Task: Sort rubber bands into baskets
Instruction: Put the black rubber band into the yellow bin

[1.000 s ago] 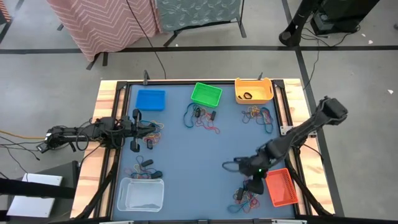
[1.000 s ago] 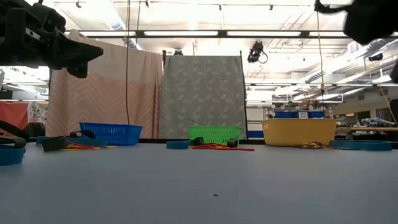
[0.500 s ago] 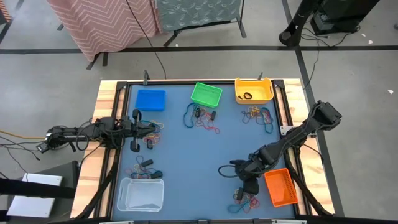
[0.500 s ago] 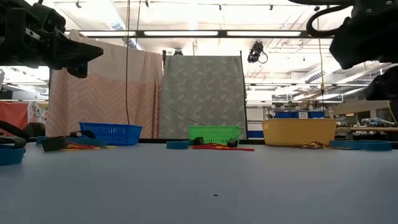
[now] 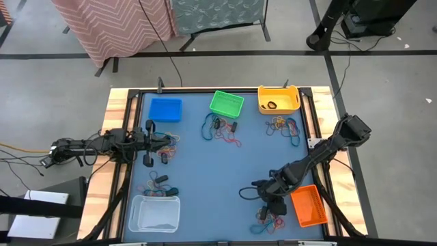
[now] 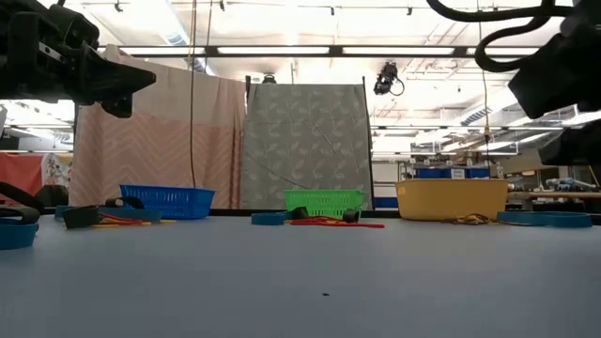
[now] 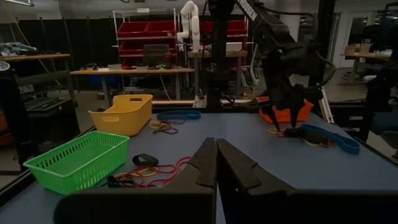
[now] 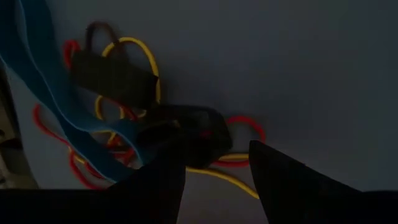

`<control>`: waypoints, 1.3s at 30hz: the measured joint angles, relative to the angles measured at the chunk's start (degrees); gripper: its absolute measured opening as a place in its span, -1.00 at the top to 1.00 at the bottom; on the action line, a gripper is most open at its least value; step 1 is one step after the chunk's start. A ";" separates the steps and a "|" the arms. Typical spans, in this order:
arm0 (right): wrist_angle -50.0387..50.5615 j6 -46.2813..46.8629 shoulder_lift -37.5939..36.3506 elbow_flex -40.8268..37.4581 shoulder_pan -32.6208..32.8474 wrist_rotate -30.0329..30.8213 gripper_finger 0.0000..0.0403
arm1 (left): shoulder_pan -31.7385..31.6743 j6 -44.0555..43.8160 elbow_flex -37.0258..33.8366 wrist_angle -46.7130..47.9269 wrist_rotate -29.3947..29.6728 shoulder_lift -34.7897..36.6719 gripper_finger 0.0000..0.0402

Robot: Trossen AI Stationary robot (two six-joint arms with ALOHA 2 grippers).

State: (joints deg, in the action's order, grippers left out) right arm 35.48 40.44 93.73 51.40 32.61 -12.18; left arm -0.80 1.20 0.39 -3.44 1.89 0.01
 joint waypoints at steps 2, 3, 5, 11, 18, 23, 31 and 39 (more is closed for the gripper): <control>-0.08 -0.19 -0.04 0.00 0.14 2.00 0.07 | -0.02 0.01 0.01 -0.02 0.00 0.00 0.96; 0.08 -0.36 -0.04 0.00 0.16 2.63 0.07 | 0.00 -0.01 0.00 0.00 0.00 0.00 0.96; 0.23 -0.95 -0.04 0.00 0.21 3.16 0.08 | -0.02 -0.01 0.01 -0.02 0.00 0.00 0.96; 0.16 -2.12 -0.04 0.00 0.33 3.99 0.18 | 0.00 0.01 0.01 -0.02 0.00 0.00 0.96; -0.16 -2.89 -0.04 0.00 1.89 4.06 0.30 | -0.01 0.01 -0.01 0.00 0.00 0.00 0.96; -1.23 -3.17 -0.07 0.00 3.24 4.45 0.31 | 0.00 -0.01 0.01 -0.01 0.00 0.00 0.96; -1.24 -2.66 -0.07 0.00 3.38 6.84 0.33 | 0.00 -0.01 0.01 0.00 0.00 0.00 0.96; -1.25 -2.68 -0.08 0.00 3.38 6.66 0.55 | 0.00 0.01 -0.01 0.00 0.00 0.00 0.96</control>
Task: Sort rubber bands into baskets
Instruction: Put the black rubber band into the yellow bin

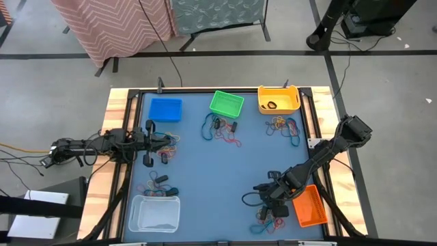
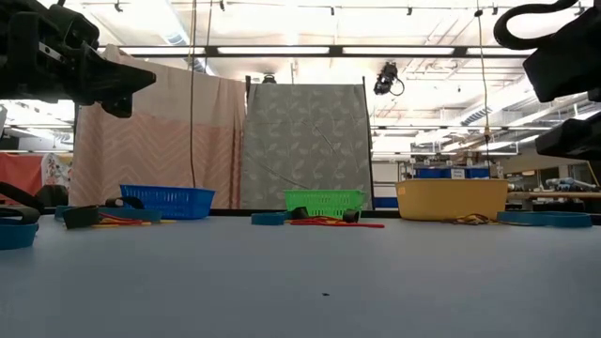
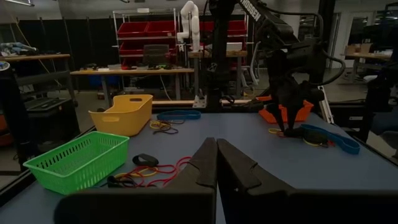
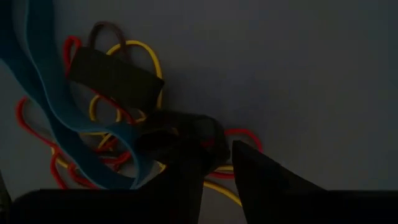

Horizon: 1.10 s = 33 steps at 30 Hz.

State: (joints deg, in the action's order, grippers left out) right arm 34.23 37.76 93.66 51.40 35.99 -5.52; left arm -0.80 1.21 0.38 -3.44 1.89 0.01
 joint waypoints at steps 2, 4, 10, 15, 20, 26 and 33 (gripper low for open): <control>-0.05 0.00 -0.01 0.00 0.00 0.08 0.61 | 0.00 0.00 0.00 0.00 0.00 0.00 0.96; -0.22 0.00 -0.01 0.00 0.00 0.13 0.66 | -0.02 -0.01 0.00 0.00 0.00 0.00 0.96; -1.43 0.00 -0.01 0.00 0.00 0.53 0.68 | 0.00 0.00 0.02 -0.02 0.00 0.00 0.96; -1.47 -0.01 -0.01 0.00 0.00 1.01 0.63 | 0.00 0.00 0.02 -0.02 0.00 0.00 0.96; -1.08 0.11 -0.01 0.00 0.00 1.05 0.66 | -0.01 -0.02 0.00 0.00 0.00 0.00 0.96; -0.56 0.10 -0.01 0.00 0.00 -0.11 0.90 | -0.02 0.00 0.02 -0.01 0.00 0.00 0.96; 0.37 3.98 -0.20 0.01 -0.87 -3.40 0.96 | -0.02 -0.02 0.01 -0.02 0.00 0.00 0.96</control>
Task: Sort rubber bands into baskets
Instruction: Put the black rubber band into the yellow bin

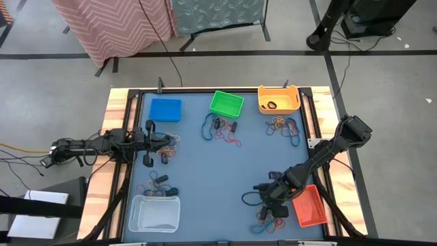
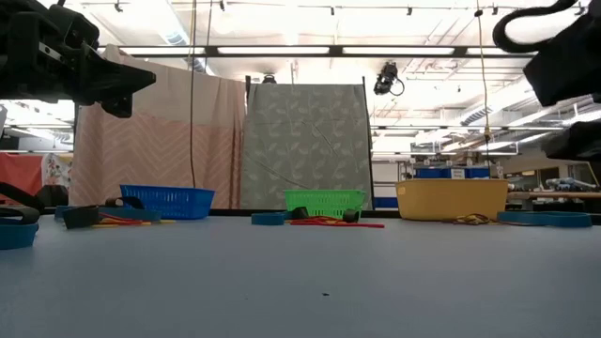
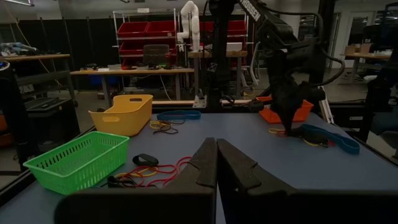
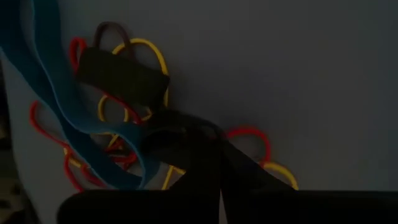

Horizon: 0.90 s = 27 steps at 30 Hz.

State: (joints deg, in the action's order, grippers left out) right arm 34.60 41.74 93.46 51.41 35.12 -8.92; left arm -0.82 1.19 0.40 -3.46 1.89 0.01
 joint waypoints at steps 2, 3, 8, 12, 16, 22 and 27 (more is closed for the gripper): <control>2.07 1.43 -0.80 0.73 -1.17 -1.67 0.97 | 0.01 0.02 -0.01 0.02 0.00 0.00 0.96; 3.12 1.54 -1.52 1.55 -1.78 -1.76 0.97 | 0.00 0.00 0.01 0.01 0.00 0.00 0.96; 9.48 -2.17 -8.30 6.79 -6.63 2.71 0.98 | 0.02 0.01 0.00 0.02 0.00 0.00 0.96; 16.99 -4.89 -14.52 10.07 -14.20 13.04 0.99 | 0.02 0.02 -0.01 0.00 0.00 0.00 0.96; 22.90 -5.97 -19.76 10.20 -27.01 23.75 0.99 | 0.00 0.01 -0.01 0.00 0.00 0.00 0.96; 23.98 -7.60 -23.09 8.47 -51.13 34.21 0.98 | 0.00 0.02 -0.01 0.00 0.00 0.00 0.96; 19.77 -14.20 -20.15 8.21 -67.63 33.05 0.98 | 0.01 0.02 -0.01 0.00 0.01 0.00 0.96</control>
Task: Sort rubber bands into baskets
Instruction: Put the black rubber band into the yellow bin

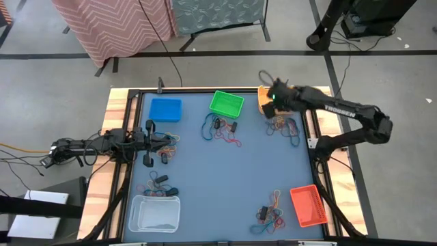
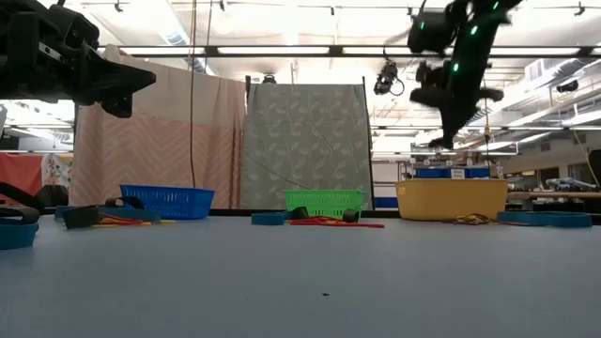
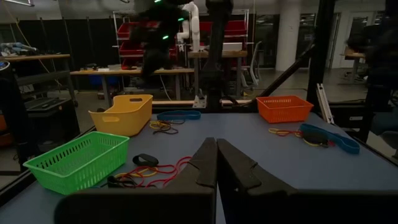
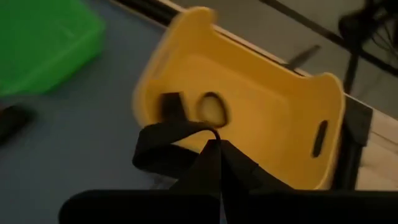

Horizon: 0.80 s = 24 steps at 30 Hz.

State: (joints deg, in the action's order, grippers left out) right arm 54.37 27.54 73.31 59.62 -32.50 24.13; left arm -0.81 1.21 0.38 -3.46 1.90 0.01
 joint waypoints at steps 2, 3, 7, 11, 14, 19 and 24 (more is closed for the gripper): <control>-1.29 -1.94 2.09 -0.03 -4.55 -1.23 0.97 | -0.01 0.01 0.01 0.00 -0.01 0.00 0.96; -1.97 -2.11 3.14 -0.05 -6.36 -2.23 0.97 | 0.00 -0.01 0.01 0.00 -0.01 0.00 0.96; -3.24 -1.81 6.84 -0.05 -11.33 -6.16 0.87 | -0.01 -0.01 0.01 0.00 0.00 0.00 0.96; -2.95 -1.24 8.84 -0.05 -13.57 -6.92 0.61 | 0.00 0.00 0.02 0.00 -0.01 0.00 0.96; -2.91 -0.63 9.10 0.26 -14.32 -6.92 0.37 | 0.00 -0.01 0.01 0.00 0.00 0.00 0.96; -2.81 -1.10 7.27 1.44 -14.24 -7.01 -0.05 | -0.01 0.00 0.00 0.00 0.00 0.00 0.96; -4.41 -2.13 3.40 3.07 -14.25 -15.60 -0.33 | 0.01 -0.01 0.01 0.00 0.01 0.00 0.96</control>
State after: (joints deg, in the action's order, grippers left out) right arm 49.96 25.41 76.71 62.70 -46.75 8.53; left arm -0.80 1.20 0.39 -3.46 1.91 0.01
